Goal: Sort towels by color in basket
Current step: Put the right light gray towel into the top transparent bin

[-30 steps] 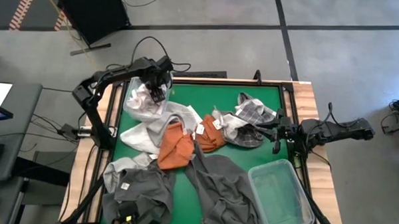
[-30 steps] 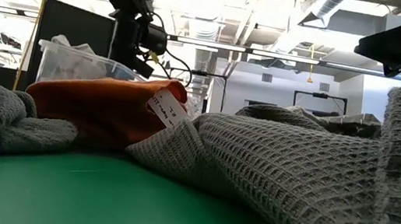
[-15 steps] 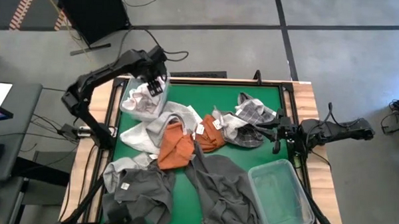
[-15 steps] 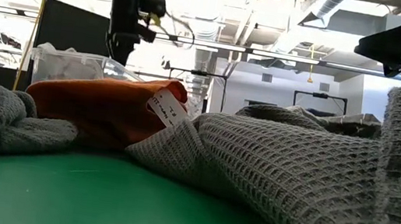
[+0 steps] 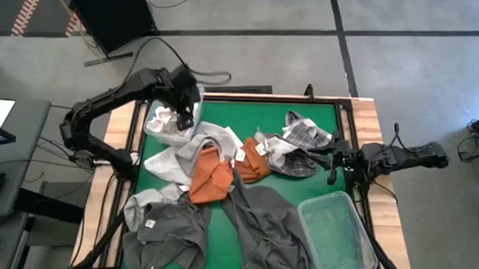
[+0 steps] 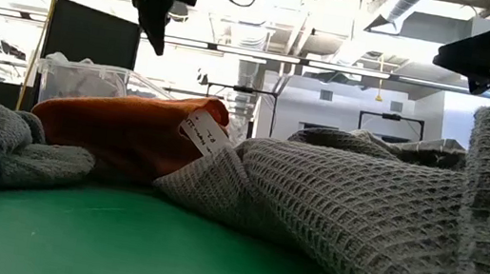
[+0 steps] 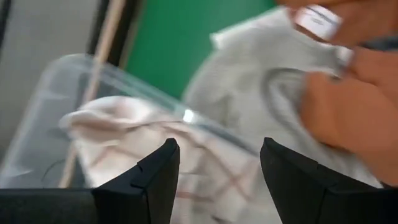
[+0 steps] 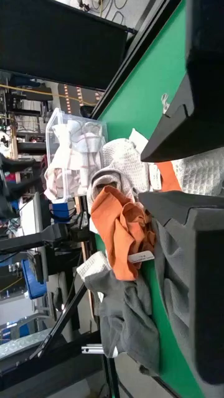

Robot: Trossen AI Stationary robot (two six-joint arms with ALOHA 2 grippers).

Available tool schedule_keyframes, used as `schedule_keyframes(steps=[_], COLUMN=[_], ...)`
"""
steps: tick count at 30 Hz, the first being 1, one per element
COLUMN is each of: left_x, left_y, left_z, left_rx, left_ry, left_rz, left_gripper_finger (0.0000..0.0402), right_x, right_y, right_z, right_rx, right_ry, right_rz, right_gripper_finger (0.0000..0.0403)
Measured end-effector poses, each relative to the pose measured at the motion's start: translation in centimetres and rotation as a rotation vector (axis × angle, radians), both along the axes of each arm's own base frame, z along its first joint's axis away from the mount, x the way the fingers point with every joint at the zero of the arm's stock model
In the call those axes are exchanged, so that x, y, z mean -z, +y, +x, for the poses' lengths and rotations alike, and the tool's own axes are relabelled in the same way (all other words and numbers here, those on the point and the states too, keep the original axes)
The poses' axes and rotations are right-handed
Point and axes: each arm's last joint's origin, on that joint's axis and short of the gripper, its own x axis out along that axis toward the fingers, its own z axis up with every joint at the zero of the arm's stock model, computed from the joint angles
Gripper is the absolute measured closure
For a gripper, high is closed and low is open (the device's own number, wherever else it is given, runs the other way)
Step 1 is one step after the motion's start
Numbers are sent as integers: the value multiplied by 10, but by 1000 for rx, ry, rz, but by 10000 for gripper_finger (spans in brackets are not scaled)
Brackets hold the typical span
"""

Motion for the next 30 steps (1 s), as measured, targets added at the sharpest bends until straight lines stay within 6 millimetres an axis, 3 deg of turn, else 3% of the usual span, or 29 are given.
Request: schedule_keyframes(steps=[12, 25, 30], left_x=[6, 6, 5], left_y=[-91, -163, -187], left_z=[29, 30, 27], left_rx=[254, 263, 298], left_ry=[28, 3, -21], left_rz=[-55, 48, 73], left_gripper_finger=[190, 190, 190], right_x=[-3, -17, -23], right_y=[0, -9, -6], right_z=[0, 2, 7], right_rx=[10, 137, 50], right_ry=[-59, -210, -262], right_rz=[121, 144, 149], right_gripper_finger=[285, 285, 285])
